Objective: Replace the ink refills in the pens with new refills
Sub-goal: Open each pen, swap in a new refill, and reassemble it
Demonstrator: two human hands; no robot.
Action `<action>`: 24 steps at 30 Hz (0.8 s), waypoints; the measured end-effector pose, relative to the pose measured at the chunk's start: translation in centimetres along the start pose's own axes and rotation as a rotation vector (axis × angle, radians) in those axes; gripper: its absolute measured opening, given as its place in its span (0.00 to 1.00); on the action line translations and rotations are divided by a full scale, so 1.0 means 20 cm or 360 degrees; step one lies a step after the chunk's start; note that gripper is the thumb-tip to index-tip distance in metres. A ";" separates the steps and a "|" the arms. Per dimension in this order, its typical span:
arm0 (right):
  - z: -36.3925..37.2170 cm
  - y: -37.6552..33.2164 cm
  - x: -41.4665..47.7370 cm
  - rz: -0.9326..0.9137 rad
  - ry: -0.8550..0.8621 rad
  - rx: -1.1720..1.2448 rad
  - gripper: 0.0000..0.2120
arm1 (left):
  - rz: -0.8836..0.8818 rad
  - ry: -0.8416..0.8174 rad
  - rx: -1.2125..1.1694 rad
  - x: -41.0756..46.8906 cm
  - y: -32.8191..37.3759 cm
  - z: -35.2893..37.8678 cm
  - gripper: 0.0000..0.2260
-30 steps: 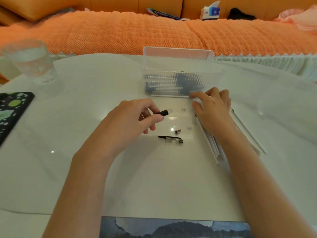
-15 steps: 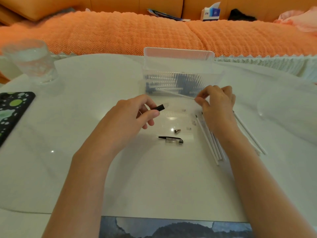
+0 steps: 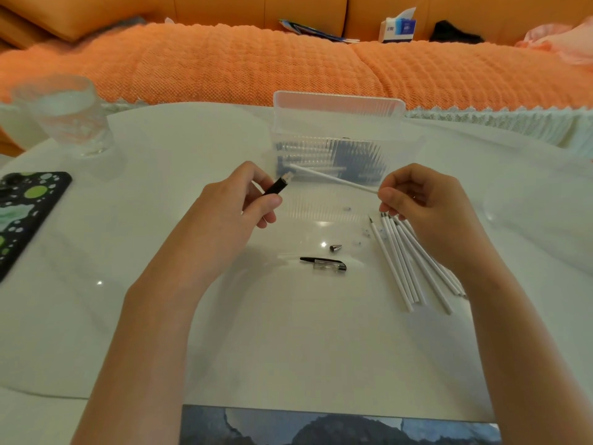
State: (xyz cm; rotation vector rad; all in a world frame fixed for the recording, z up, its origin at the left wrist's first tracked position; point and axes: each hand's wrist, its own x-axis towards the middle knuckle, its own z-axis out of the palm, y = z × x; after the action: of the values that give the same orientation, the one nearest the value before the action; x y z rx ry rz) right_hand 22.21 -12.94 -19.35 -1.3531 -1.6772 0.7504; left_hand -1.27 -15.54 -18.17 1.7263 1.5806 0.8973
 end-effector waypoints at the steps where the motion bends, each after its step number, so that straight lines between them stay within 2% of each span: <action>1: 0.00 0.00 0.00 0.0000 -0.0007 0.0013 0.07 | -0.0002 0.0005 -0.0003 0.00 0.00 0.00 0.01; 24: -0.02 -0.01 -0.01 0.0004 -0.0008 0.0000 0.08 | -0.0036 0.0016 0.0038 0.00 -0.02 -0.03 0.02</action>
State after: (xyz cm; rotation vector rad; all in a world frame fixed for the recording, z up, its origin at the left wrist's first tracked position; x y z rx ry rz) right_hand 22.44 -13.27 -19.07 -1.3549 -1.6796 0.7559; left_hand -1.94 -15.55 -18.14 1.7192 1.6201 0.8808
